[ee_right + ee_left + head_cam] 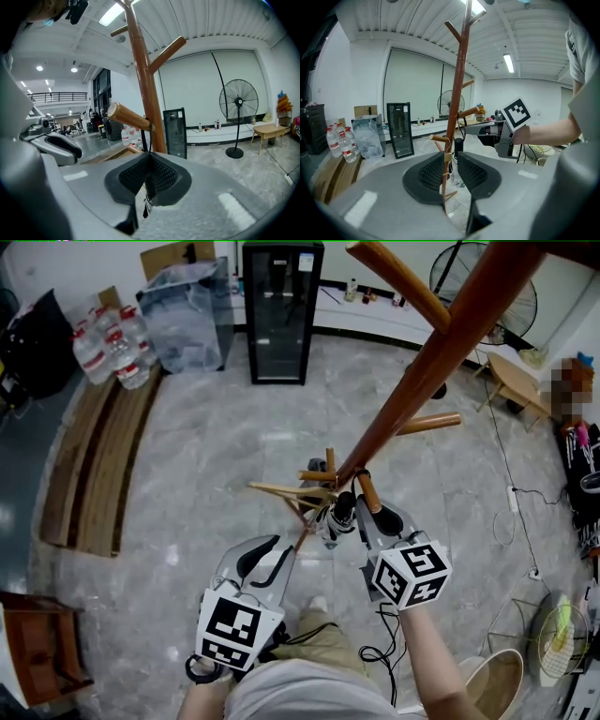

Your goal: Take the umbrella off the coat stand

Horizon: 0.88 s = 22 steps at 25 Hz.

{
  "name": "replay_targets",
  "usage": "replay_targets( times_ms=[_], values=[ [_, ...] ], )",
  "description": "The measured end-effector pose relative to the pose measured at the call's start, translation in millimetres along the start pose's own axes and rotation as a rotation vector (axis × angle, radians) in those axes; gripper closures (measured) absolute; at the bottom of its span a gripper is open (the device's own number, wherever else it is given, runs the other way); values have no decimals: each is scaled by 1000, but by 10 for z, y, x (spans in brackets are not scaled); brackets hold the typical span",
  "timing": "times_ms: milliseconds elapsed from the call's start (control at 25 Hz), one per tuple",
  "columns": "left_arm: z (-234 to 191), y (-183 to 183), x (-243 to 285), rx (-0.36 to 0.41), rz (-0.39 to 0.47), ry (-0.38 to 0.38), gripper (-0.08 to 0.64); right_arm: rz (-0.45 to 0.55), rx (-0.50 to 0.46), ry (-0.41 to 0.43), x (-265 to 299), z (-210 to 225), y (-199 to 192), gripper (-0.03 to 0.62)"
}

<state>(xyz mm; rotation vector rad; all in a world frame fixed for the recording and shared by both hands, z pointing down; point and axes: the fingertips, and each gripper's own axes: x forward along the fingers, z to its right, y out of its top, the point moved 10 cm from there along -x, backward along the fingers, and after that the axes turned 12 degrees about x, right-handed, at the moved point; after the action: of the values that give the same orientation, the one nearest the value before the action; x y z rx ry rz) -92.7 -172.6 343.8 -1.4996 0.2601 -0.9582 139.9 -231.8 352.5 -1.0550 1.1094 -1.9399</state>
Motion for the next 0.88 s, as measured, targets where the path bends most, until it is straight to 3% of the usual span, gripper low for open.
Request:
replay_targets(
  times_ms=[480,880],
  values=[
    [74,46,-103,28,38,-55,471,33,-14,-39,-300,-178,33,589],
    [180,166,-62,104,84,-166,471,71,1,-97,-590,-344,3,589]
  ],
)
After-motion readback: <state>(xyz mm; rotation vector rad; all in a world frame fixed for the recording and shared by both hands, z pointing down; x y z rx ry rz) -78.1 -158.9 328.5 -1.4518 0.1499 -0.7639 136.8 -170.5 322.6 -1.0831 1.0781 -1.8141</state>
